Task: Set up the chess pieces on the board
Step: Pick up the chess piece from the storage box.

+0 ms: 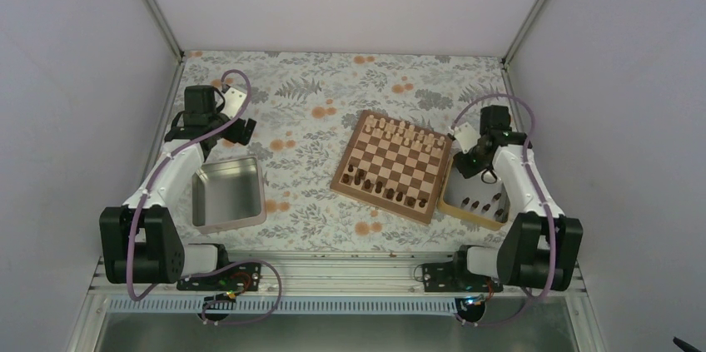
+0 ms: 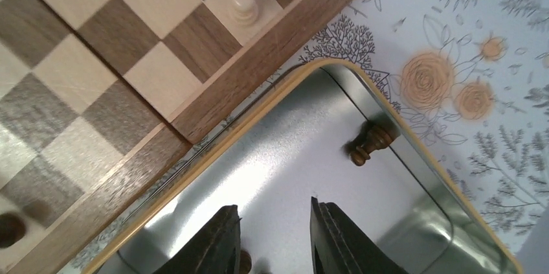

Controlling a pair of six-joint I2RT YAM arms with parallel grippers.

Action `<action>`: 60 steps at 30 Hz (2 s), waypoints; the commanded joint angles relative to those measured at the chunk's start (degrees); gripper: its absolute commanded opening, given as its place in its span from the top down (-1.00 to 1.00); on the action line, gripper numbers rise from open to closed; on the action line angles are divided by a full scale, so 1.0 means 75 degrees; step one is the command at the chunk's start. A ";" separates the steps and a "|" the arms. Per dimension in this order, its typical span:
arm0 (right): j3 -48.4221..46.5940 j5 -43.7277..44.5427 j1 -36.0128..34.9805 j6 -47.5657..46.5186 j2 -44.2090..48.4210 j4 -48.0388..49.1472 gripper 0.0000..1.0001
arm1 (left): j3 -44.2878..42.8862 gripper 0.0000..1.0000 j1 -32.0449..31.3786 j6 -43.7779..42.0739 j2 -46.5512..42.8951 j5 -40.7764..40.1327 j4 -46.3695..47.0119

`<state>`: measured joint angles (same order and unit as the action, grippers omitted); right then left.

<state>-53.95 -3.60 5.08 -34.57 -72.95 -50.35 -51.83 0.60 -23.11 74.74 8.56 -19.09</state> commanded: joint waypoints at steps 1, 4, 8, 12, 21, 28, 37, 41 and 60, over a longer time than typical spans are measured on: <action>0.0392 0.0300 0.0116 0.0825 -0.0360 0.0981 0.40 | -0.0167 -1.00 0.0031 0.0070 0.0031 -0.0003 -0.0111; 0.0686 0.0391 0.0156 0.1278 -0.0476 0.1409 0.39 | -0.0167 -1.00 0.0035 0.0082 0.0042 0.0093 -0.0125; 0.0947 0.0628 0.0305 0.1565 -0.0499 0.1794 0.41 | -0.0174 -1.00 0.0037 0.0104 0.0026 0.0176 -0.0165; 0.0991 0.0717 0.0677 0.1578 -0.0445 0.1760 0.46 | -0.0224 -1.00 0.0036 0.0128 -0.0004 0.0325 -0.0250; 0.1179 0.0534 0.1236 0.1516 -0.0373 0.1902 0.53 | -0.0309 -1.00 0.0031 0.0175 -0.0032 0.0486 -0.0328; 0.1440 0.0361 0.1272 0.1465 -0.0589 0.2348 0.55 | -0.0276 -1.00 0.0037 0.0164 -0.0028 0.0546 -0.0302; 0.1407 0.0130 0.1274 0.1464 -0.1278 0.2858 0.56 | -0.0237 -1.00 0.0037 0.0141 0.0036 0.0525 -0.0258; 0.1326 0.0244 0.1273 0.1519 -0.1493 0.3049 0.57 | -0.0228 -1.00 0.0036 0.0152 0.0032 0.0497 -0.0242; 0.1245 0.0573 0.1278 0.1418 -0.1963 0.3574 0.60 | -0.0200 -1.00 0.0037 0.0135 0.0040 0.0702 -0.0259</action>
<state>-43.57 -0.16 14.02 -23.94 -85.89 -26.17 -52.51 0.60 -22.24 74.74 12.32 -21.56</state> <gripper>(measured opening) 0.211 0.999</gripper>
